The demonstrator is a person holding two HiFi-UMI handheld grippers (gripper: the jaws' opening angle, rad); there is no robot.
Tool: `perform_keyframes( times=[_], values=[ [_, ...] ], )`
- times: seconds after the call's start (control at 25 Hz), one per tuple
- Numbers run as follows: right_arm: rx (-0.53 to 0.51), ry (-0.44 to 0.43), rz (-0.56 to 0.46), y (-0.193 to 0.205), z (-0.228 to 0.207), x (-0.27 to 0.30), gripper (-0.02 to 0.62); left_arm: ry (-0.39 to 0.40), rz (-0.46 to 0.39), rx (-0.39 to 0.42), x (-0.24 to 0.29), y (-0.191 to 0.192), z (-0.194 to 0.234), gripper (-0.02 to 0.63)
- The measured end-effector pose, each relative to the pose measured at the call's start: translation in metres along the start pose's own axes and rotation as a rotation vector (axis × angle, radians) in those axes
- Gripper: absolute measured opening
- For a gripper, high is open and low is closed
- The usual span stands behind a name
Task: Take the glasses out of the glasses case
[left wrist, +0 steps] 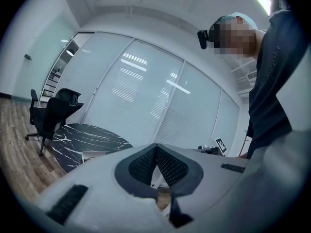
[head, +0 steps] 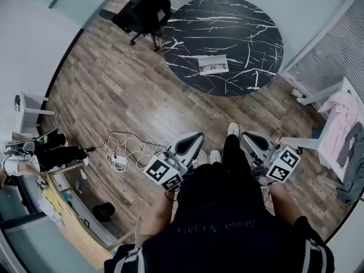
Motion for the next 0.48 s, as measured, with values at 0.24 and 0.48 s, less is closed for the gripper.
perform_keyframes(
  times=[0.24, 0.48],
  values=[
    [0.018, -0.003, 0.011, -0.024, -0.042, 0.011, 0.031, -0.017, 0.013, 0.012, 0.037, -0.012, 0.019, 0.018],
    [0.027, 0.002, 0.032, -0.05, -0.082, 0.024, 0.031, -0.041, 0.015, 0.002, 0.073, -0.025, 0.042, 0.018]
  ],
)
Point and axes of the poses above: the fingertips, and each gripper's own axes: x forward along the fingers, z to its left, y out of its underside, the point moved 6 cm from there along -x, backward along the fingers
